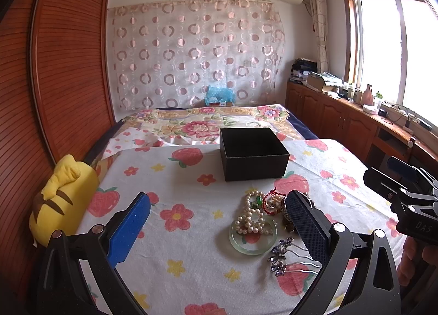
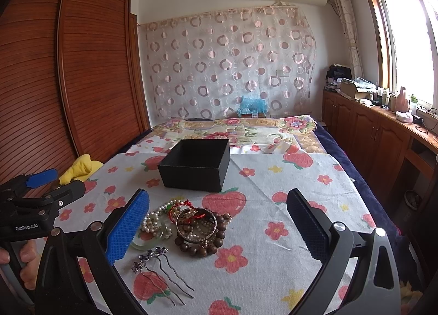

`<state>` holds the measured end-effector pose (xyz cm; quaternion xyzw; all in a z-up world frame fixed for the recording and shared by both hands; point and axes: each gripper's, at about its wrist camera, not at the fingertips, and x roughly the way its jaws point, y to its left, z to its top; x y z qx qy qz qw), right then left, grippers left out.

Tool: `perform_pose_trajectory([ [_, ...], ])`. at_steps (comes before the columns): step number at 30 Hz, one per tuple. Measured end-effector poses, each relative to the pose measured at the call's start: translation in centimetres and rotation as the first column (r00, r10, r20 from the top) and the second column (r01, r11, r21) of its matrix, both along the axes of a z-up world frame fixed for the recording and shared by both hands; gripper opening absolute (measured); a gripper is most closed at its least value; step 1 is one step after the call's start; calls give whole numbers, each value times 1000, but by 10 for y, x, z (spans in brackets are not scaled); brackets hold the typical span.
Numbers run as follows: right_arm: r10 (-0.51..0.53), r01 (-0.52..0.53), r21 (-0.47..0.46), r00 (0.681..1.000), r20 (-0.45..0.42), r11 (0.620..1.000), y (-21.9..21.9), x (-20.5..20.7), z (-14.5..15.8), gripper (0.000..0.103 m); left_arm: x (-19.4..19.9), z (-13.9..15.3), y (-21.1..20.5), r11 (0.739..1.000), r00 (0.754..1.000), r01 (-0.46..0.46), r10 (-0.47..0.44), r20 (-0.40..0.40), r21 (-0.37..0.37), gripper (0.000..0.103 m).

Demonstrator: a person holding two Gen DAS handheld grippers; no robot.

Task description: Organize jewelry

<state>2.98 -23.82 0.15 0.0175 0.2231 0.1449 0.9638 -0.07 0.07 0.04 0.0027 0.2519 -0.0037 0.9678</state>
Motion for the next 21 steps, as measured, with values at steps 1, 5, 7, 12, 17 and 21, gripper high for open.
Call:
perform_pose_trajectory([
  [1, 0, 0, 1, 1000, 1, 1000, 0, 0, 0, 101, 0, 0, 0, 1000, 1000, 0, 0, 1, -1, 96],
  [5, 1, -1, 1, 1000, 2, 1000, 0, 0, 0, 101, 0, 0, 0, 1000, 1000, -1, 1, 1, -2, 96],
  [7, 0, 0, 1, 1000, 1, 1000, 0, 0, 0, 101, 0, 0, 0, 1000, 1000, 0, 0, 1, -2, 96],
  [12, 1, -1, 1, 1000, 2, 1000, 0, -1, 0, 101, 0, 0, 0, 1000, 1000, 0, 0, 2, -2, 96],
  [17, 0, 0, 1, 1000, 3, 1000, 0, -1, 0, 101, 0, 0, 0, 1000, 1000, 0, 0, 1, -2, 96],
  [21, 1, -1, 0, 1000, 3, 1000, 1, -1, 0, 101, 0, -1, 0, 1000, 1000, 0, 0, 1, -1, 96],
])
